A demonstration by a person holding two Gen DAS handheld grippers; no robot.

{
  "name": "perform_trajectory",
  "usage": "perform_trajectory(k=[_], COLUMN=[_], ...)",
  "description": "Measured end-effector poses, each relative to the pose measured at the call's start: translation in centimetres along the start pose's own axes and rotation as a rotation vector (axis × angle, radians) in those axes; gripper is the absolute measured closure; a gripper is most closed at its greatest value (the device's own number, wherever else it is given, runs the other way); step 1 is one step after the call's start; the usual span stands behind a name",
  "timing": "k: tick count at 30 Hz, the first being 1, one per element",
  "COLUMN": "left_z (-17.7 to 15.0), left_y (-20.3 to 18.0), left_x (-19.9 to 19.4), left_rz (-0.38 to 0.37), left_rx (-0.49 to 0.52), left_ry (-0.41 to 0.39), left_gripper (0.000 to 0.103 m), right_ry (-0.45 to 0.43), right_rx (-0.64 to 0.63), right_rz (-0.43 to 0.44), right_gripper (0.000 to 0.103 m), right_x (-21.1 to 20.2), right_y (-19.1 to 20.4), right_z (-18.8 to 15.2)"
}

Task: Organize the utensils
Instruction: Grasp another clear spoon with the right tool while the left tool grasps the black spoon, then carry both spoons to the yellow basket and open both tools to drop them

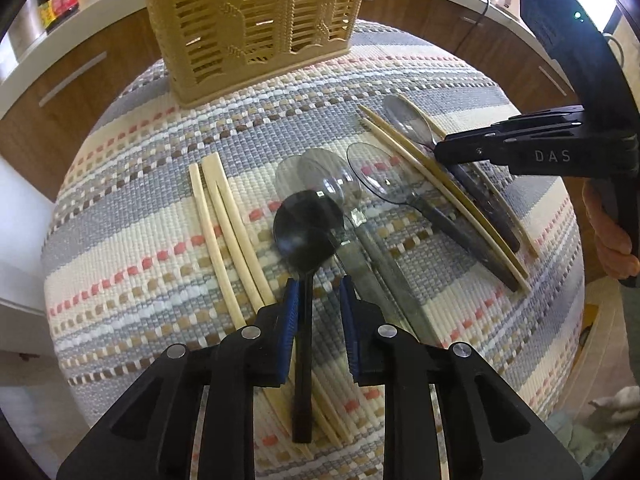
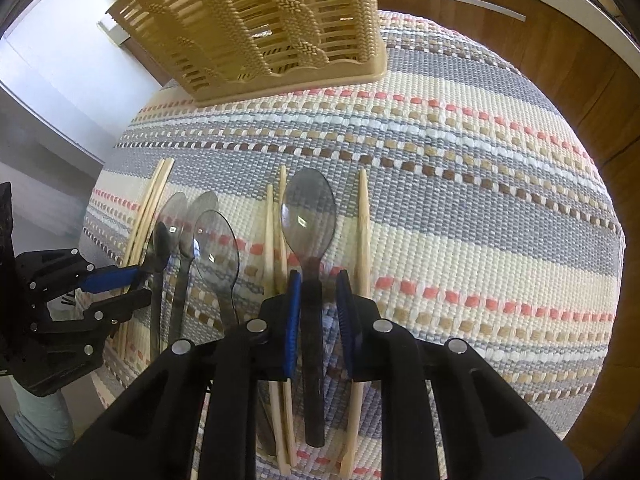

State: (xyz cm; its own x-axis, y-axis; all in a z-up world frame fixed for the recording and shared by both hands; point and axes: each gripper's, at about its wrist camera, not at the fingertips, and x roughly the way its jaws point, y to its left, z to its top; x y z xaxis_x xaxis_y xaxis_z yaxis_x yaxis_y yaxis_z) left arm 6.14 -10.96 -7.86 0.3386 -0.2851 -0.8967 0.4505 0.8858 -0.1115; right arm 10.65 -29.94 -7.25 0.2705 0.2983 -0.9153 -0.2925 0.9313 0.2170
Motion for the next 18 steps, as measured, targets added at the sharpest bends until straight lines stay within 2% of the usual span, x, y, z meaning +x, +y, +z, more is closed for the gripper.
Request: perform_trajectory(k=[7,9,10,11,15,18], left_z=[2.1,2.4,2.9,2.9,2.8,2.4], left_y=[-0.7,-0.8,-0.9,-0.8,-0.6,-0.3], left_x=[1.3,1.5,1.8,1.7,1.4,0.4], left_rz=[0.029,0.045,0.065,0.074,0.059,0.050], left_rx=[0.013,0.017,0.022,0.022,0.002,-0.026], left_ry=[0.032,0.042,0.045,0.045,0.018,-0.028], left_gripper=[0.083,0.089,0.096,0.097,0.098,0.098], right_ry=[0.061,0.078,0.087,0.089,0.074,0.048], right_rx=[-0.061,-0.063,-0.068,-0.075,-0.094,-0.082], right_rz=[-0.053,-0.050,-0.053,-0.066,-0.075,-0.045], right_gripper=[0.087,0.087,0.091,0.093,0.093,0.093], right_x=[1.0,1.3,1.4,1.4,1.3,0.9], right_y=[2.0,2.5,2.6,2.6,2.4,2.1], right_z=[1.8,2.2,2.4,2.5,2.0,1.3])
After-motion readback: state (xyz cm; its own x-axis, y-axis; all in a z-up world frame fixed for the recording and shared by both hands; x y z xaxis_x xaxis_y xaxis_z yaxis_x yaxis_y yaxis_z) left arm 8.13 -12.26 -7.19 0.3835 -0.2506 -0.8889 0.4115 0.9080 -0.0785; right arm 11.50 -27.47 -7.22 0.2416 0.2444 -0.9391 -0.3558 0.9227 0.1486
